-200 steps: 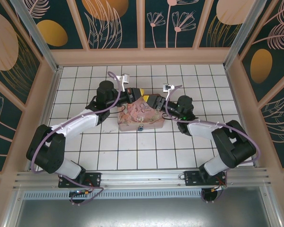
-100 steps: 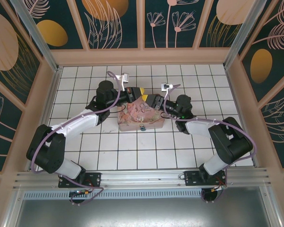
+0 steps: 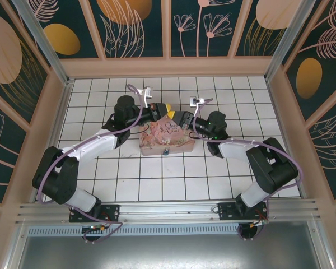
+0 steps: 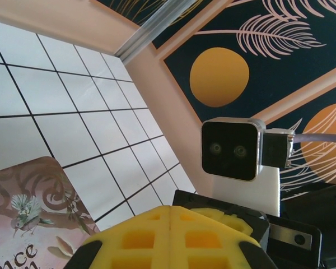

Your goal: Unlock the padlock with the key

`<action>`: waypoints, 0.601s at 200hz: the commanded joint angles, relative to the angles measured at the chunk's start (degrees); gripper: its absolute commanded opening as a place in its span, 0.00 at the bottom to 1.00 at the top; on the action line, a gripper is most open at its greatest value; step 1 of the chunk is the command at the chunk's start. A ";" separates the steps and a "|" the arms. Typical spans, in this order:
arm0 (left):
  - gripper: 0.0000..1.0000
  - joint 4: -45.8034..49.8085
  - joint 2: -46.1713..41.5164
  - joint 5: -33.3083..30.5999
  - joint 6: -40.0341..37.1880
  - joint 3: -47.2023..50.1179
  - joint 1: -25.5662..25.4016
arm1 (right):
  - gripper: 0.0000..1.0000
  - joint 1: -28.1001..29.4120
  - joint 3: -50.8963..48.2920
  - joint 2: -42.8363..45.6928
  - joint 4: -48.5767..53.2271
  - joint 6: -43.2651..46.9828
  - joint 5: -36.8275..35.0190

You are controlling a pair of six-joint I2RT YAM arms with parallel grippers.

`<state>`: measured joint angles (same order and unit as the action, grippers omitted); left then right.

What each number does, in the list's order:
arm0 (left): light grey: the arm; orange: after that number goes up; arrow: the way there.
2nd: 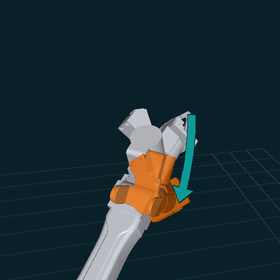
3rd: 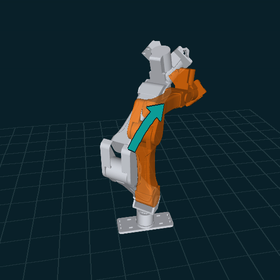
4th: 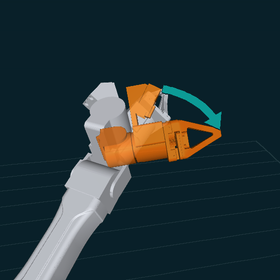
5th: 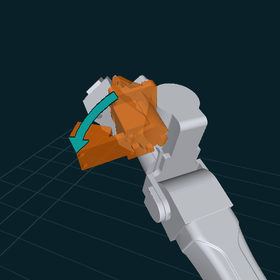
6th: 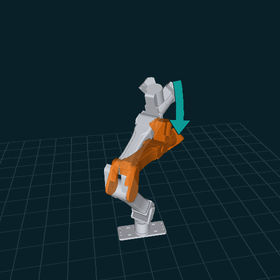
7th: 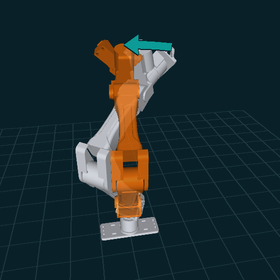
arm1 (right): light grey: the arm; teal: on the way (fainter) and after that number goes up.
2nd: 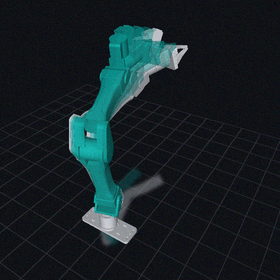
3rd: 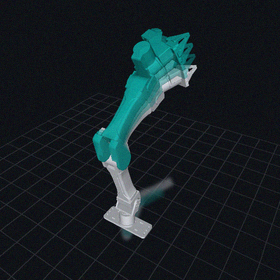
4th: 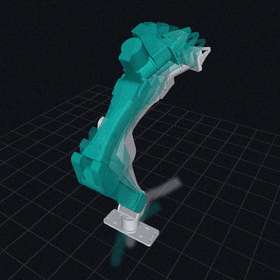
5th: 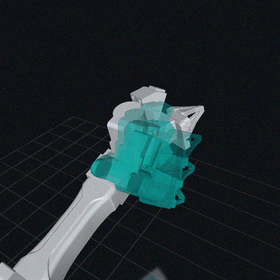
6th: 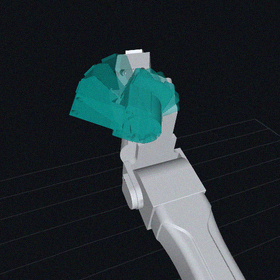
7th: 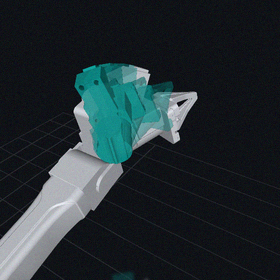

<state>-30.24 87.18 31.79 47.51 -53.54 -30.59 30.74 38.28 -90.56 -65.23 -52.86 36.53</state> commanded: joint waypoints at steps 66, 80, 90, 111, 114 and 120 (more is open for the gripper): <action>0.85 9.08 -6.28 -7.38 -0.99 -4.93 -0.43 | 0.00 0.28 -4.09 3.79 3.52 3.56 -0.77; 0.98 11.23 -7.13 -8.76 -2.14 -5.93 -0.40 | 0.00 0.26 -4.27 4.69 5.06 4.59 -0.83; 0.99 12.32 -7.86 -9.95 -3.32 -6.29 -0.41 | 0.00 1.39 -4.19 5.24 6.37 5.50 -0.98; 0.99 18.28 -8.73 -15.45 -6.12 -8.43 -0.32 | 0.00 2.33 -3.49 6.72 11.81 9.28 -2.72; 0.99 18.75 -8.77 -16.32 -6.37 -8.64 -0.28 | 0.00 2.53 -3.28 6.90 12.69 10.02 -3.08; 0.99 18.74 -9.10 -17.41 -6.93 -8.64 -0.34 | 0.00 2.98 -2.82 7.39 14.71 11.30 -3.89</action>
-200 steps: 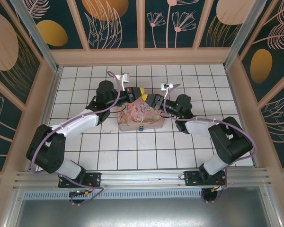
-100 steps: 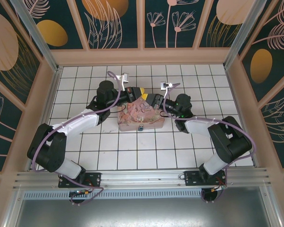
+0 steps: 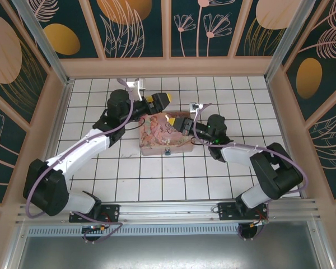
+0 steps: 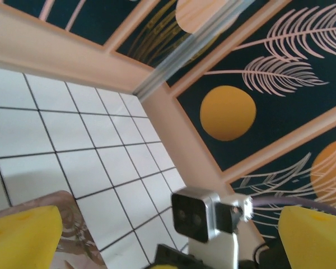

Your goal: Unlock the padlock with the key

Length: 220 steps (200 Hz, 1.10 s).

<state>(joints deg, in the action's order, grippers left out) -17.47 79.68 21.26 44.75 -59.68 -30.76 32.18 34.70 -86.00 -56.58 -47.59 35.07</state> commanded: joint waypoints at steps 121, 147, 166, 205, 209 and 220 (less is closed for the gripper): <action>0.80 18.03 3.40 -0.07 23.53 -4.57 0.71 | 0.00 17.57 9.75 6.18 29.77 43.06 -55.60; 0.69 18.15 3.80 0.49 26.35 -3.91 0.62 | 0.00 19.44 7.59 7.52 25.40 46.46 -58.24; 0.62 17.57 4.69 1.46 28.07 -3.43 0.53 | 0.00 20.23 6.57 8.38 23.09 47.48 -57.94; 0.55 17.39 6.32 1.52 29.08 -3.99 0.20 | 0.00 21.55 6.59 8.52 21.52 48.89 -57.92; 0.55 17.32 6.52 1.59 29.15 -4.11 0.12 | 0.00 21.68 6.61 8.40 21.51 48.95 -57.95; 0.54 17.30 7.02 1.53 29.25 -4.37 0.04 | 0.00 22.12 6.87 8.14 21.43 49.19 -58.05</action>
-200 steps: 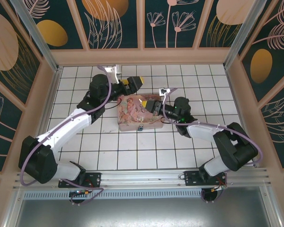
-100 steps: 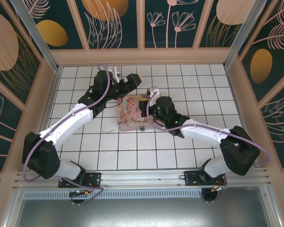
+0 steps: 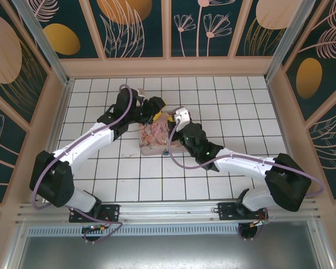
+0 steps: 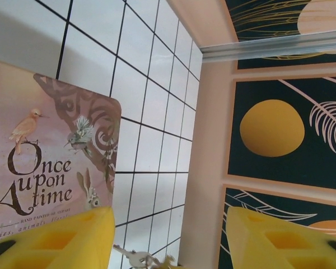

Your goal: Unlock the padlock with the key

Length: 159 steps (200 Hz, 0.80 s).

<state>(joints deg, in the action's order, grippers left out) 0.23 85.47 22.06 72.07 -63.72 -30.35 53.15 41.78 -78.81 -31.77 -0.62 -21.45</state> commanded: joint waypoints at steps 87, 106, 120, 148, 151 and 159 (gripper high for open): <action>0.40 -2.76 2.27 0.65 3.55 0.44 -1.06 | 0.00 3.15 1.85 -1.65 -2.75 2.94 -2.80; 0.35 -3.04 2.19 0.78 3.79 0.70 -1.05 | 0.00 3.31 2.37 -2.43 -2.64 3.15 -3.45; 0.34 -3.28 2.15 0.87 4.00 0.90 -1.18 | 0.00 3.37 2.89 -2.99 -2.42 3.23 -4.17; 0.34 -3.39 1.90 0.95 4.04 1.22 -1.20 | 0.00 3.39 3.66 -3.79 -2.14 3.43 -4.63; 0.34 -3.39 1.93 0.92 4.00 1.23 -1.15 | 0.00 3.37 3.82 -3.80 -2.15 3.39 -4.62; 0.34 -3.39 1.89 0.96 4.03 1.40 -1.20 | 0.00 3.40 4.03 -3.93 -2.01 3.48 -4.82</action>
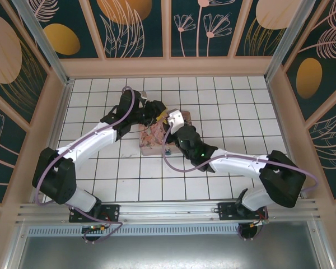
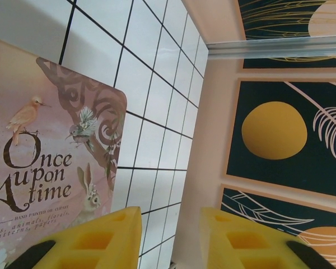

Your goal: Unlock the padlock with the key

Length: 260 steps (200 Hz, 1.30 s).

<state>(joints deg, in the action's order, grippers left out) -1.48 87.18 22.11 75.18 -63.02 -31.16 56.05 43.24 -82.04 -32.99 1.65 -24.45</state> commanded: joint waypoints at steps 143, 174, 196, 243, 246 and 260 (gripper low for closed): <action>0.00 -3.17 0.37 1.18 1.12 2.24 -0.53 | 0.00 0.46 4.16 -2.33 -0.14 1.01 -2.86; 0.00 -4.03 0.63 0.06 -4.72 1.91 -0.51 | 0.23 -1.39 3.70 1.25 3.17 -5.02 -0.18; 0.00 -5.68 0.45 -2.66 -11.63 2.64 -0.56 | 0.44 -6.39 -0.44 8.27 4.62 -14.37 8.36; 0.00 -14.21 -1.06 -3.78 -24.85 5.74 -0.57 | 0.57 -17.11 -6.57 18.09 4.47 -31.86 25.52; 0.00 -14.81 -1.24 -3.60 -25.62 5.88 -0.54 | 0.57 -17.79 -6.80 18.26 4.13 -32.94 26.99; 0.00 -19.26 -2.30 -1.80 -29.47 6.97 -0.51 | 0.60 -20.46 -7.12 17.86 1.90 -37.87 33.19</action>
<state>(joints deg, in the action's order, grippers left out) -11.09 87.18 19.05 56.12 -57.60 -31.31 39.18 37.87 -64.10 -28.36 -23.92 -4.97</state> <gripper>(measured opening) 0.069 0.587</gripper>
